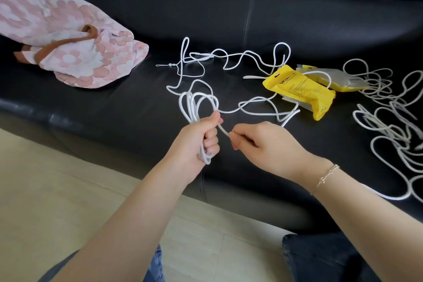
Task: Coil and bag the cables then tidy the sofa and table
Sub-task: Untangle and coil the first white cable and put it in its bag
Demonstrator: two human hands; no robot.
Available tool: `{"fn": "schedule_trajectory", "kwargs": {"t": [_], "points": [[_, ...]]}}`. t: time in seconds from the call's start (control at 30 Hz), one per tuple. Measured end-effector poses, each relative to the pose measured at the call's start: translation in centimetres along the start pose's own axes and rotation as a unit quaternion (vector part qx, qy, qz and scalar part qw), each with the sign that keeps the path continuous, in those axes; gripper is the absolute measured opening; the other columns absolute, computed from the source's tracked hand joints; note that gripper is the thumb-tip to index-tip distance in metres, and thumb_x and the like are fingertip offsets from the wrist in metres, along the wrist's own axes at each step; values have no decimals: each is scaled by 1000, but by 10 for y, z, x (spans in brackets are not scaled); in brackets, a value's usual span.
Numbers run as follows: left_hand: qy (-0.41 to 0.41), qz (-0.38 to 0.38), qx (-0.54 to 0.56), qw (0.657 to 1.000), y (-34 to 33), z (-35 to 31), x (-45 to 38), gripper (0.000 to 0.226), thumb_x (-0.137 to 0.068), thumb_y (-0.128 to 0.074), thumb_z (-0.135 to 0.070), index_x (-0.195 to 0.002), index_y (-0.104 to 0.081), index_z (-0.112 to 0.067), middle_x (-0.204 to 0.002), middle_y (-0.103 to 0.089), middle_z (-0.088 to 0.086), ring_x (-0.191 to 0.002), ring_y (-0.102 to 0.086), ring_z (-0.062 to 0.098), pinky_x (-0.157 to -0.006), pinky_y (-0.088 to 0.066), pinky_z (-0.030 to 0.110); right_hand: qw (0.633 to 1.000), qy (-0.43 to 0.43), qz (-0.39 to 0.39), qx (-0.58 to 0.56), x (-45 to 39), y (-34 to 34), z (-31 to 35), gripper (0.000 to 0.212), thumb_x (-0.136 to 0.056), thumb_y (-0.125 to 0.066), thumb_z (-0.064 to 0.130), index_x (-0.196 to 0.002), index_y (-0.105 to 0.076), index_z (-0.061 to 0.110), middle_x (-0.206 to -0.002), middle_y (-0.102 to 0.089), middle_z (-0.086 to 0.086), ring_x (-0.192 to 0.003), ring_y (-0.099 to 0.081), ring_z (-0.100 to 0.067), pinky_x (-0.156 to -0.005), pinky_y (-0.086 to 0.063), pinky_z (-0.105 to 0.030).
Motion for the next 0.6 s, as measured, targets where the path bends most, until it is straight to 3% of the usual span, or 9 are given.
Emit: {"fn": "schedule_trajectory", "kwargs": {"t": [0.1,0.17,0.23,0.27,0.33,0.43,0.53,0.6], "points": [[2,-50,71,996,3,-9,-1,19,-95,-62,-23,-95,-61,-5,-70,-47,1,-59,-44,7,-54,-44,17,999,8,9,36,1,6,-5,45,-100,-39,41,-71,-56,11,-55,-51,-2,-55,-48,-19,-55,-38,-34],[6,-87,80,993,6,-15,-1,22,-95,-62,-24,-102,-64,-4,-87,-59,5,-80,-60,13,-77,-56,25,999,0,29,29,2,9,-10,45,-99,-41,41,-68,-55,11,-55,-50,-3,-55,-47,-19,-55,-36,-32],[9,-100,100,990,9,-21,-1,22,-98,-57,-24,-105,-62,-4,-104,-66,8,-99,-65,18,-94,-54,37,997,-33,62,32,3,13,-16,42,-99,-42,39,-71,-58,13,-59,-54,-2,-60,-51,-18,-60,-43,-34],[9,-92,129,987,11,-23,-2,21,-99,-55,-23,-104,-61,-3,-103,-67,9,-98,-67,20,-93,-55,38,995,-57,81,35,3,15,-18,40,-99,-43,39,-73,-59,14,-63,-57,-2,-63,-53,-17,-63,-45,-35],[13,-71,192,979,15,-25,-3,20,-99,-56,-23,-93,-58,-4,-80,-63,5,-74,-63,14,-77,-58,31,988,-100,117,19,4,17,-21,36,-99,-45,38,-75,-62,16,-68,-60,-1,-67,-55,-17,-65,-45,-33],[26,-84,175,981,20,-23,-9,28,-97,-60,-29,-79,-51,-10,-62,-46,-2,-52,-44,7,-60,-48,20,981,-131,139,-20,3,21,-22,32,-99,-48,34,-72,-61,22,-63,-57,3,-61,-52,-12,-58,-38,-26],[-20,-125,4,992,20,-17,-14,29,-95,-62,-34,-76,-54,-13,-65,-50,-3,-54,-49,7,-64,-48,23,976,-159,132,-70,2,24,-24,27,-94,-51,23,-71,-64,22,-51,-51,10,-51,-46,-5,-55,-34,-25],[-77,-113,-147,980,19,-14,-12,28,-98,-56,-35,-77,-54,-15,-70,-54,-4,-62,-50,9,-71,-47,25,970,-170,118,-129,1,25,-26,25,-94,-52,18,-72,-65,21,-45,-48,14,-44,-42,-3,-54,-33,-25]]}}
Point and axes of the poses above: each hand's wrist, its own x-axis away from the middle knuckle, its own y-axis out of the back of the hand, z = x × y, the point moved 1 cm from there along -x, towards the middle knuckle
